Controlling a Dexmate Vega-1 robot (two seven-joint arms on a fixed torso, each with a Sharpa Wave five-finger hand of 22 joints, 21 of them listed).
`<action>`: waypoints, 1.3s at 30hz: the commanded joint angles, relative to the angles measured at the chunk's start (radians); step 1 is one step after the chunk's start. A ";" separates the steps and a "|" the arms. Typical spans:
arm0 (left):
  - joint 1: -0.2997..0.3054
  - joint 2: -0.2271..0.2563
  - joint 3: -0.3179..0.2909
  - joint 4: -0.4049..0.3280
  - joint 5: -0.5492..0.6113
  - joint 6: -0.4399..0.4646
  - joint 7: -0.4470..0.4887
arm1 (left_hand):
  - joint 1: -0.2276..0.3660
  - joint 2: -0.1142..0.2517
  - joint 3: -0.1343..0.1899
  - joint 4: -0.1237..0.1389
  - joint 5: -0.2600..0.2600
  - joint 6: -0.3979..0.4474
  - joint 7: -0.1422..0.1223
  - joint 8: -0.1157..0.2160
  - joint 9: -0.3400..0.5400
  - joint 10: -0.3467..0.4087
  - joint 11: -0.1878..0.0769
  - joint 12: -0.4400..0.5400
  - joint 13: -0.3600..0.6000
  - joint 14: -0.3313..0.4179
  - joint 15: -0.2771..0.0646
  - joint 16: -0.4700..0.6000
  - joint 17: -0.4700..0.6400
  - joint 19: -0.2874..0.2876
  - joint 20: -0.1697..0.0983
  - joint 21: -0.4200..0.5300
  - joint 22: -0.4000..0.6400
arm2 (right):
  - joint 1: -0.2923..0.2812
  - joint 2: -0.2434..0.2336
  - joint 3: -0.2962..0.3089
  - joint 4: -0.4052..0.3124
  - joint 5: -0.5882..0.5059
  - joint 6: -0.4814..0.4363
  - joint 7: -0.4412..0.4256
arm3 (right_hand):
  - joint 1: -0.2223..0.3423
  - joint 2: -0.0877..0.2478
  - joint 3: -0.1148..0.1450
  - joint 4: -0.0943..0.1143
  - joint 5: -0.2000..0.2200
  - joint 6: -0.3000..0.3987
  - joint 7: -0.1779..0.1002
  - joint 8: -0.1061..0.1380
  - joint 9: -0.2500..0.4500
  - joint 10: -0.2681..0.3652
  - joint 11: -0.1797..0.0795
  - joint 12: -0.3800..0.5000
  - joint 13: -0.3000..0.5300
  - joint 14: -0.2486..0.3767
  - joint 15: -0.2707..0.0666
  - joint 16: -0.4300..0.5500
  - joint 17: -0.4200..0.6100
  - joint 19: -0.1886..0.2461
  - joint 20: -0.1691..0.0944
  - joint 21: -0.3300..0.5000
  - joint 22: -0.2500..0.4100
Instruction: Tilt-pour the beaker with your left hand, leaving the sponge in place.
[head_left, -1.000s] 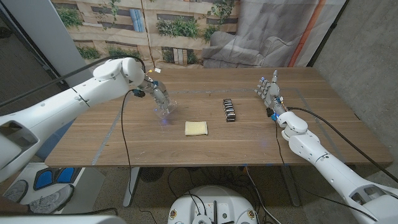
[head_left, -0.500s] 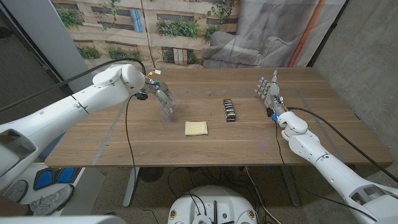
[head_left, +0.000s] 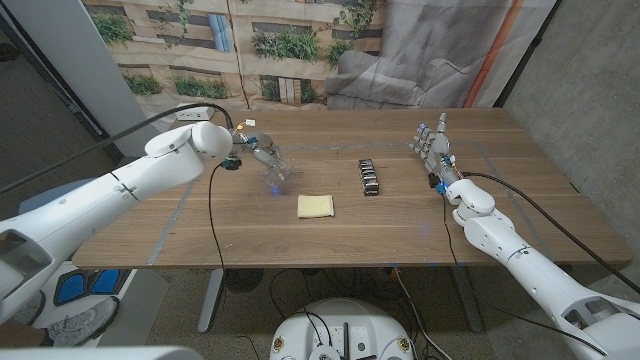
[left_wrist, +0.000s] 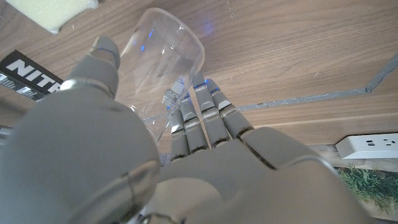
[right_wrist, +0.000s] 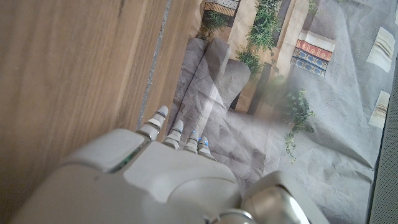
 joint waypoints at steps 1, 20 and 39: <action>0.110 -0.015 -0.070 0.014 -0.067 -0.092 0.210 | 0.007 0.186 0.018 0.009 -0.002 0.079 -0.012 0.081 0.003 0.098 -0.098 -0.006 0.026 0.020 -0.163 -0.001 0.006 0.002 -0.014 0.005 0.004 | 0.000 0.000 0.000 -0.001 0.000 0.000 0.000 | 0.006 0.086 -0.007 0.000 0.006 -0.007 -0.001 0.006 0.002 -0.006 0.000 0.006 0.005 -0.004 -0.020 0.003 0.001 0.001 0.009 0.003 0.005; 0.281 -0.064 -0.161 0.127 -0.181 -0.366 0.468 | -0.030 0.166 0.012 0.020 -0.008 0.075 -0.035 0.071 -0.007 0.073 -0.117 -0.038 0.009 -0.018 -0.162 -0.037 -0.008 -0.024 -0.030 -0.007 0.005 | 0.000 0.000 0.000 0.000 0.000 0.000 0.000 | 0.006 0.086 -0.007 0.000 0.006 -0.007 -0.001 0.005 0.002 -0.005 0.002 0.006 0.005 -0.006 -0.021 0.003 0.001 0.000 0.009 0.003 0.005; 0.360 -0.131 -0.195 0.230 -0.209 -0.521 0.620 | -0.068 0.175 0.013 0.033 -0.012 0.073 -0.037 0.061 -0.012 0.065 -0.113 -0.054 0.005 -0.053 -0.152 -0.067 -0.015 -0.037 -0.033 -0.012 0.005 | 0.000 0.000 0.000 0.000 0.000 0.000 0.000 | 0.006 0.086 -0.007 0.000 0.006 -0.007 0.000 0.006 0.002 -0.004 0.002 0.007 0.005 -0.004 -0.018 0.004 0.001 0.000 0.008 0.003 0.005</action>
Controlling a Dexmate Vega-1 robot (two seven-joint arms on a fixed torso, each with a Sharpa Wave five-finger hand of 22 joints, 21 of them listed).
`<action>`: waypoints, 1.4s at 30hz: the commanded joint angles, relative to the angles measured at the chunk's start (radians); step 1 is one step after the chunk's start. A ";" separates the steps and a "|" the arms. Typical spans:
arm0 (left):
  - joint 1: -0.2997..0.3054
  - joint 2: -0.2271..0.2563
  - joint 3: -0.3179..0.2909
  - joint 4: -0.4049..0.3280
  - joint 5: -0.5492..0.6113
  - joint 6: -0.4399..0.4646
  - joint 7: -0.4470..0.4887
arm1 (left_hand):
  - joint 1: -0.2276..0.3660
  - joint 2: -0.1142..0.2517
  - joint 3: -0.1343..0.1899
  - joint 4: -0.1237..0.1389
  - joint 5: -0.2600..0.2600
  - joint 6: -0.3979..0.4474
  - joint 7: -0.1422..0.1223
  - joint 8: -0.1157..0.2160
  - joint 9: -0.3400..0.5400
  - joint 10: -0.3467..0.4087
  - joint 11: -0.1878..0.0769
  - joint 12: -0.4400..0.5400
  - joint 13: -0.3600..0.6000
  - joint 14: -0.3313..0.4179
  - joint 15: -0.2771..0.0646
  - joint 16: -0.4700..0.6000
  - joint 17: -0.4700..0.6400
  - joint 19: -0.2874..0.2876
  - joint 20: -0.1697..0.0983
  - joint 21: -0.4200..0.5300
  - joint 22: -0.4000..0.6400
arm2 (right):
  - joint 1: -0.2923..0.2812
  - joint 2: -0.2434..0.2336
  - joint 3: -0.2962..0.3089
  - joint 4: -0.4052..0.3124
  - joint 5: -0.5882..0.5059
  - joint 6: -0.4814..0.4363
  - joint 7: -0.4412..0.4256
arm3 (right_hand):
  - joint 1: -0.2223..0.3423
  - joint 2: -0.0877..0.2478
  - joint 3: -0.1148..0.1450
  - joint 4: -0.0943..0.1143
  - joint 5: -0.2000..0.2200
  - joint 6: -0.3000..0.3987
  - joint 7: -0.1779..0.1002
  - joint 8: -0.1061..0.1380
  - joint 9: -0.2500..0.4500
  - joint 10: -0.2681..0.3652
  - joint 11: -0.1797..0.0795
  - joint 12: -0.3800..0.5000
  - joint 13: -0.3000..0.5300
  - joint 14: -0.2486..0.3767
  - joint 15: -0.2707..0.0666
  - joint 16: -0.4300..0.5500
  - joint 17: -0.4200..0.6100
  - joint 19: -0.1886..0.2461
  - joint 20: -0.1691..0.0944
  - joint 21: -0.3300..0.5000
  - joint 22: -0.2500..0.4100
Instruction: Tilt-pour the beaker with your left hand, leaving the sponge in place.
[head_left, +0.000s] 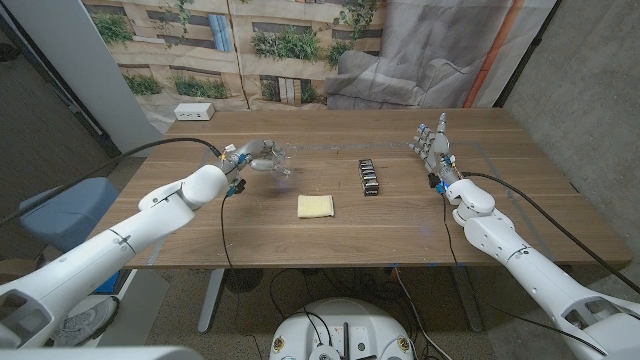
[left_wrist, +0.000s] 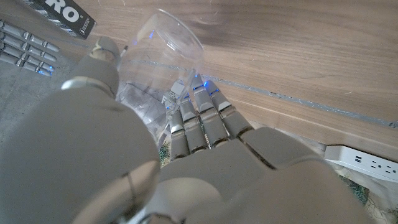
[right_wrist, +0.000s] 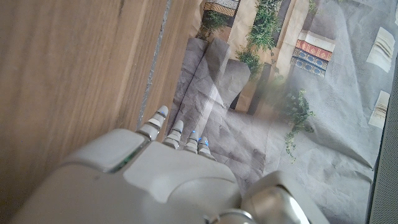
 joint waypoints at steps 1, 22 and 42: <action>0.059 -0.058 -0.019 0.072 -0.005 -0.097 0.109 | -0.072 0.175 0.021 0.027 -0.003 0.073 -0.035 0.060 0.002 0.072 -0.088 -0.014 -0.004 -0.036 -0.129 -0.021 -0.006 -0.010 -0.025 -0.004 0.005 | 0.000 0.000 0.000 0.000 0.000 0.000 0.000 | 0.006 0.086 -0.007 0.000 0.006 -0.007 -0.001 0.005 0.002 -0.005 0.002 0.006 0.005 -0.004 -0.018 0.003 0.004 0.000 0.009 0.003 0.005; 0.146 -0.117 -0.031 0.160 -0.002 -0.230 0.225 | -0.105 0.182 0.033 0.026 -0.007 0.066 -0.031 0.038 -0.004 0.058 -0.085 -0.035 -0.022 -0.038 -0.128 -0.048 -0.024 -0.023 -0.033 -0.009 0.005 | 0.000 0.000 0.000 0.000 0.000 0.000 0.000 | 0.006 0.086 -0.007 0.000 0.006 -0.009 -0.001 0.005 0.002 -0.006 0.001 0.006 0.005 -0.005 -0.018 0.003 0.004 0.000 0.010 0.003 0.005; 0.186 -0.177 -0.041 0.197 0.018 -0.257 0.335 | -0.132 0.187 0.033 0.026 -0.018 0.052 -0.040 0.003 -0.010 0.019 -0.087 -0.063 -0.042 -0.093 -0.130 -0.083 -0.028 -0.074 -0.048 -0.025 0.003 | 0.000 0.000 0.000 0.000 0.000 0.000 0.000 | 0.007 0.086 -0.007 0.000 0.006 -0.007 -0.002 0.006 0.002 -0.005 0.000 0.006 0.005 -0.005 -0.018 0.003 0.004 0.000 0.008 0.003 0.005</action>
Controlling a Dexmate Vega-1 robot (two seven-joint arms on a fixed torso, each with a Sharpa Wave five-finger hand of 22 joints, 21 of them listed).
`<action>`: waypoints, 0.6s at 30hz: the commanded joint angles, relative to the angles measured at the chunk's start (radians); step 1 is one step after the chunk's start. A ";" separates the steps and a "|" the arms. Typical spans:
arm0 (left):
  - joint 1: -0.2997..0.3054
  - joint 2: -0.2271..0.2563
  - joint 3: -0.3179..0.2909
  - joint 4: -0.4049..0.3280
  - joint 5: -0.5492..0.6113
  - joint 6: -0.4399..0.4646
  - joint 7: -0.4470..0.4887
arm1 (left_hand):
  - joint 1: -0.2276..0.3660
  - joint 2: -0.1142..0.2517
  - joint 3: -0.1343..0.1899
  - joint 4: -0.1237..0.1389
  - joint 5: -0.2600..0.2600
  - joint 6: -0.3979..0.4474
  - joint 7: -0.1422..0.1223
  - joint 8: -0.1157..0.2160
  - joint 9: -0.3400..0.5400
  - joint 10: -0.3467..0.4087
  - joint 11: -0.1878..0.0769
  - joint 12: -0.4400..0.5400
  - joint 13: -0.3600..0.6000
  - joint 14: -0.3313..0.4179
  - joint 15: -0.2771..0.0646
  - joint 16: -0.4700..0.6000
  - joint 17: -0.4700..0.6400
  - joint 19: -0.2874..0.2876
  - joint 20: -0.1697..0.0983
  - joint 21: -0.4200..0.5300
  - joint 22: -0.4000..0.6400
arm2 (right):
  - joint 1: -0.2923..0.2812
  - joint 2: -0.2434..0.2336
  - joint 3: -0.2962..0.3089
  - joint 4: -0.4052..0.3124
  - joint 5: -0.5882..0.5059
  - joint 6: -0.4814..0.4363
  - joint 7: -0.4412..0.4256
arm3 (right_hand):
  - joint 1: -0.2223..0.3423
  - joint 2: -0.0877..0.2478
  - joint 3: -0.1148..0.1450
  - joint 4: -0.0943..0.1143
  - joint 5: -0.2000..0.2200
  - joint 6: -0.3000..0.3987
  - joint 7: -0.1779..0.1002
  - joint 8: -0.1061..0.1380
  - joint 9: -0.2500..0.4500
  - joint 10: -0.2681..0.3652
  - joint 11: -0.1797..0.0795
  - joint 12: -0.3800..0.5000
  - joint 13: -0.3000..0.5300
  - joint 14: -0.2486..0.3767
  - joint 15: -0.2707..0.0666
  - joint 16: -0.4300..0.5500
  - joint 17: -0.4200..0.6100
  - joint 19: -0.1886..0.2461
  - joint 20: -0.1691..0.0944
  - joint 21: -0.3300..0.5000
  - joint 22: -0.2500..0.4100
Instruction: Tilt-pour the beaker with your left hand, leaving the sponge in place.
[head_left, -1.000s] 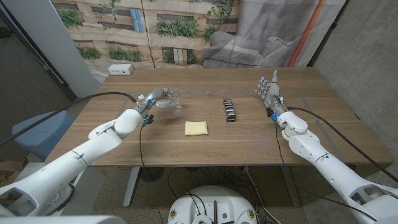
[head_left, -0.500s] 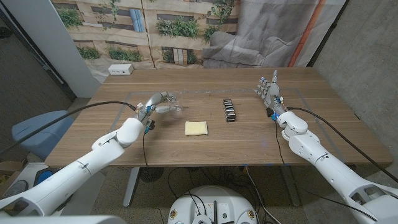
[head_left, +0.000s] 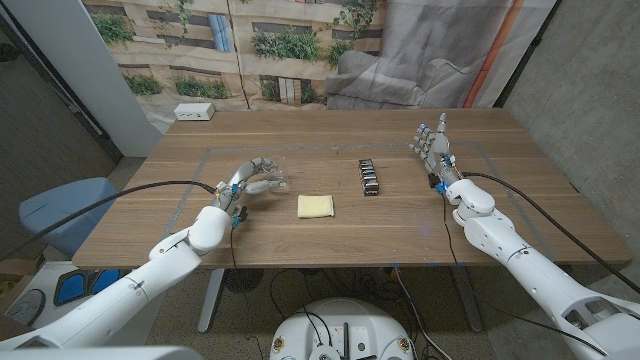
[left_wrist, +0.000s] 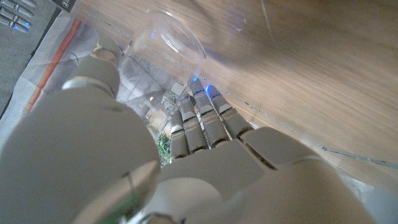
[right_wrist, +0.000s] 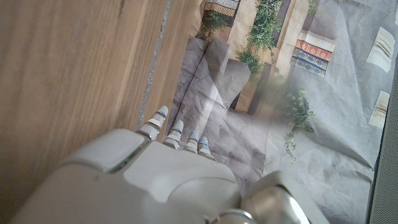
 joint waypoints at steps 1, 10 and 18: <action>0.021 -0.038 -0.003 0.015 0.000 0.000 0.045 | -0.133 0.189 0.029 0.030 -0.003 0.048 -0.041 0.000 0.002 0.024 -0.060 -0.003 -0.001 -0.008 -0.139 -0.007 0.000 -0.012 -0.052 -0.006 0.003 | 0.000 0.000 0.000 0.000 0.000 0.000 0.000 | 0.007 0.086 -0.007 0.000 0.006 -0.008 -0.002 0.005 0.002 -0.006 0.000 0.006 0.005 -0.005 -0.019 0.003 0.003 0.000 0.008 0.003 0.005; 0.022 -0.050 0.006 0.018 -0.015 0.015 0.035 | -0.156 0.194 0.030 0.033 -0.010 0.042 -0.044 -0.017 0.001 0.014 -0.061 -0.012 -0.010 -0.016 -0.138 -0.018 -0.003 -0.021 -0.054 -0.006 0.002 | 0.000 0.000 0.000 0.001 0.000 0.000 0.000 | 0.007 0.086 -0.007 0.000 0.006 -0.007 -0.001 0.006 0.002 -0.006 -0.001 0.006 0.005 -0.005 -0.021 0.003 0.003 0.000 0.009 0.003 0.005; 0.025 -0.054 0.012 0.014 -0.034 0.039 0.023 | -0.165 0.198 0.034 0.034 -0.012 0.037 -0.042 -0.027 0.001 0.005 -0.060 -0.017 -0.014 -0.022 -0.135 -0.025 -0.005 -0.027 -0.052 -0.006 0.002 | 0.000 0.000 0.000 -0.001 0.000 -0.001 -0.001 | 0.007 0.086 -0.007 0.000 0.006 -0.007 -0.001 0.006 0.002 -0.006 0.001 0.006 0.005 -0.005 -0.020 0.003 0.003 0.000 0.010 0.003 0.005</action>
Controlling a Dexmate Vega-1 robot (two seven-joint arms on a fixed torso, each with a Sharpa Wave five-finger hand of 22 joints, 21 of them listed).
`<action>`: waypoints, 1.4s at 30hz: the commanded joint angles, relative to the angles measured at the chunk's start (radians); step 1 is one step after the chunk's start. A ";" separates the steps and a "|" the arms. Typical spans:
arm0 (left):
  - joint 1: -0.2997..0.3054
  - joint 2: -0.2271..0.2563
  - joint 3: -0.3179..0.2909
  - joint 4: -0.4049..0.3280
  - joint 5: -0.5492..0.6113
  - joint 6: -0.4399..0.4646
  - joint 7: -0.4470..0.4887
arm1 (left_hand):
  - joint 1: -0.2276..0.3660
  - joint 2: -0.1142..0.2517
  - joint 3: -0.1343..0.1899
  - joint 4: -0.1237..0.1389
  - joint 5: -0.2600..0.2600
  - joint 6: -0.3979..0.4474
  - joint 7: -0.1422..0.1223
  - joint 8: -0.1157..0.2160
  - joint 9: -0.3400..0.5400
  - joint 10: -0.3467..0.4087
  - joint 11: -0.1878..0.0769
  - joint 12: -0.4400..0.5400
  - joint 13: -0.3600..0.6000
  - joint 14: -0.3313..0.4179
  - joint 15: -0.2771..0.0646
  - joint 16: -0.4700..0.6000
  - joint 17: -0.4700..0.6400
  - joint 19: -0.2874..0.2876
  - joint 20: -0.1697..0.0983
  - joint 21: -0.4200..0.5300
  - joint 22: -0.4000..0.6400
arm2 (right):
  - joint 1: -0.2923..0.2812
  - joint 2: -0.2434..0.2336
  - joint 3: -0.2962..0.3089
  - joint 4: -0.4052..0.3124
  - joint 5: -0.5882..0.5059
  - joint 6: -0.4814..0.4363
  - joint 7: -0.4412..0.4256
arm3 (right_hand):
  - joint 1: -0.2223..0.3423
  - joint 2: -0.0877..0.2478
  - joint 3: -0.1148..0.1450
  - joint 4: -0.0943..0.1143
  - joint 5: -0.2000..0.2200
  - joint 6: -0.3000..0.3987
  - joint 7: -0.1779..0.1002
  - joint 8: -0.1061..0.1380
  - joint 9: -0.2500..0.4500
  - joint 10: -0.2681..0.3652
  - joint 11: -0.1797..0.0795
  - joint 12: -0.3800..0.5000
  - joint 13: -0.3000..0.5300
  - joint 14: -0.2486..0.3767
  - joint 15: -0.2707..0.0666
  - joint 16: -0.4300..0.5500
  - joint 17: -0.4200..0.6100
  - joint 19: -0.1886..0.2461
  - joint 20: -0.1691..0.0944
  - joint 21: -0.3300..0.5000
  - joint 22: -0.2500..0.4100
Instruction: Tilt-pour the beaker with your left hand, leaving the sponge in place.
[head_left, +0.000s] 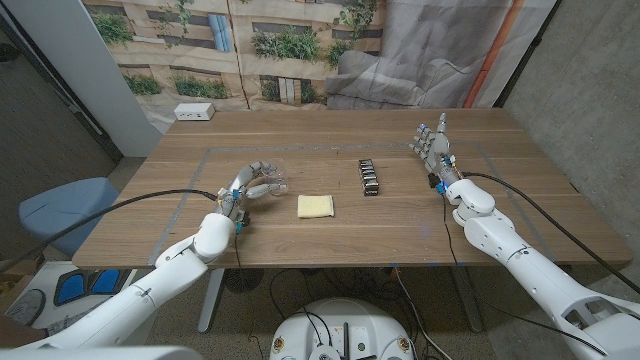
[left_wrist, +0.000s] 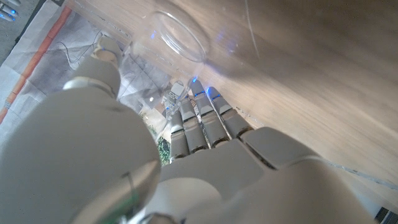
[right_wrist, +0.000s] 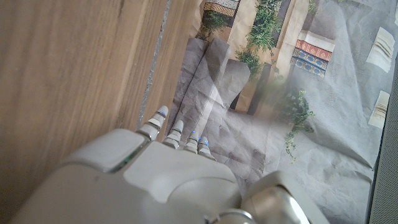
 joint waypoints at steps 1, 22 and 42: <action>0.004 -0.011 0.010 0.000 -0.027 0.032 -0.013 | -0.168 0.199 0.034 0.034 -0.005 0.040 -0.042 -0.007 0.002 -0.001 -0.057 -0.003 0.000 -0.011 -0.136 -0.007 0.000 -0.004 -0.051 0.001 0.002 | 0.000 -0.001 0.000 -0.002 0.000 -0.002 -0.001 | 0.007 0.086 -0.007 0.000 0.006 -0.007 -0.002 0.006 0.002 -0.005 0.000 0.006 0.005 -0.004 -0.018 0.003 0.003 0.000 0.009 0.003 0.005; -0.004 -0.004 0.012 -0.008 -0.060 0.065 -0.037 | -0.190 0.193 0.030 0.021 -0.014 0.005 -0.075 -0.046 0.002 -0.057 -0.044 -0.033 -0.015 -0.066 -0.115 -0.035 -0.001 -0.030 -0.042 -0.001 0.002 | 0.000 0.000 0.000 -0.001 0.000 -0.001 -0.001 | 0.007 0.086 -0.007 0.000 0.006 -0.007 -0.001 0.006 0.002 -0.004 -0.001 0.007 0.005 -0.004 -0.019 0.003 0.003 0.000 0.009 0.003 0.004; -0.010 0.015 0.017 -0.016 -0.096 0.084 -0.082 | -0.212 0.160 0.004 0.014 -0.021 -0.088 -0.086 -0.129 -0.001 -0.158 0.012 -0.071 -0.042 -0.141 -0.053 -0.056 -0.008 -0.053 -0.013 0.001 0.003 | 0.000 0.000 0.000 -0.001 0.000 -0.001 0.000 | 0.007 0.086 -0.007 0.000 0.006 -0.008 -0.002 0.005 0.002 -0.006 0.000 0.006 0.005 -0.005 -0.020 0.003 0.003 0.000 0.010 0.003 0.005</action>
